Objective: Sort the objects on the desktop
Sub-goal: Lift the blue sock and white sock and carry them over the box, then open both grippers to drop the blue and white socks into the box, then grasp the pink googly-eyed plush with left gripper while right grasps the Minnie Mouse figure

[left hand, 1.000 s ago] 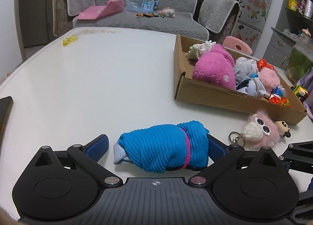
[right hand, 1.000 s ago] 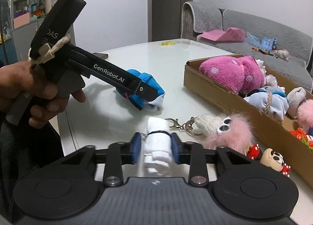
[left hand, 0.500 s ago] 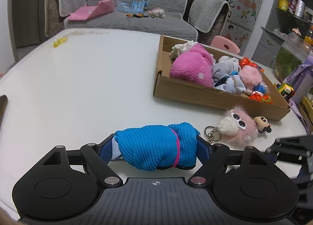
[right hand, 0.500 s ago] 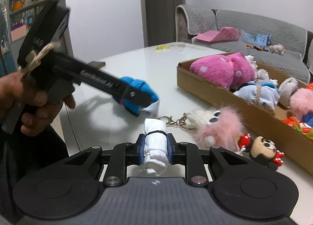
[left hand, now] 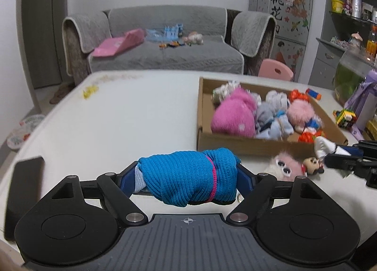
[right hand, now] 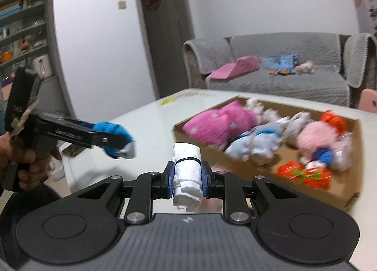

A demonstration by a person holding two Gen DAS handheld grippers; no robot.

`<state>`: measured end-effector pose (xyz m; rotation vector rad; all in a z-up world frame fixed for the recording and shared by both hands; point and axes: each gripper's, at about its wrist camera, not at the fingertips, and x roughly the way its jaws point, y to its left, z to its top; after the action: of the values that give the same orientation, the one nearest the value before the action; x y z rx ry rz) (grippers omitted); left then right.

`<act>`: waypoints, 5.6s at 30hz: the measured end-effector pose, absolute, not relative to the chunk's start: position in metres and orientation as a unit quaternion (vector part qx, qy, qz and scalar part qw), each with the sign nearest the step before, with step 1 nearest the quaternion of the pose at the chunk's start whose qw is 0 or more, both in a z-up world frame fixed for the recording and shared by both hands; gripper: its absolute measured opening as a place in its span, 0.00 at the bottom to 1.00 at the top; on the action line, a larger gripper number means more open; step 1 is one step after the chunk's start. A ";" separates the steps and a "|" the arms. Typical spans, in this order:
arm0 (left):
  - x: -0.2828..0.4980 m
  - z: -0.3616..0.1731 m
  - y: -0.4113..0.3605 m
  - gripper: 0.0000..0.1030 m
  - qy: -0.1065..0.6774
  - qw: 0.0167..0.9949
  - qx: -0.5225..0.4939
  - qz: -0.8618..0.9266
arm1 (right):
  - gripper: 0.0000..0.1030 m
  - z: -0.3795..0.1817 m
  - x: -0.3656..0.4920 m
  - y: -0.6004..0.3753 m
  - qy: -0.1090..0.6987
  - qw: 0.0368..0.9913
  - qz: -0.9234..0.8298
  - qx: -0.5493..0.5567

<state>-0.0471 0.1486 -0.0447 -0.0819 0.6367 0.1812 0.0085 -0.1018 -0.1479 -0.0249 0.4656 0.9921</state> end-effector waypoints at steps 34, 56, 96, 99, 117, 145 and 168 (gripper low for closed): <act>0.188 -0.015 0.099 0.83 0.305 0.950 0.069 0.026 | 0.20 -0.101 0.155 -0.107 0.160 0.911 0.381 0.007; 0.222 -0.061 0.114 0.83 0.361 0.930 0.060 0.021 | 0.20 -0.130 0.167 -0.072 0.234 0.901 0.363 -0.044; 0.012 -0.056 0.094 1.00 0.312 0.950 -0.001 0.030 | 0.88 -0.128 0.010 -0.121 0.163 0.922 0.351 -0.006; 0.006 -0.076 0.078 0.99 0.330 0.944 0.015 0.019 | 0.86 -0.150 -0.010 -0.129 0.181 0.927 0.329 0.003; 0.032 -0.121 0.047 0.99 0.351 0.935 0.023 0.044 | 0.87 -0.173 -0.012 -0.148 0.214 0.936 0.280 0.006; 0.056 -0.123 0.078 1.00 0.359 0.930 -0.033 0.066 | 0.93 -0.188 -0.027 -0.107 0.242 0.920 0.306 -0.042; 0.058 -0.124 0.087 1.00 0.362 0.926 -0.031 0.104 | 0.97 -0.198 0.004 -0.071 0.321 0.903 0.283 -0.035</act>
<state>0.0576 0.0865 -0.1242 -0.0643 0.7432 0.2124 0.0040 -0.0708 -0.1977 -0.0716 0.6632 0.5842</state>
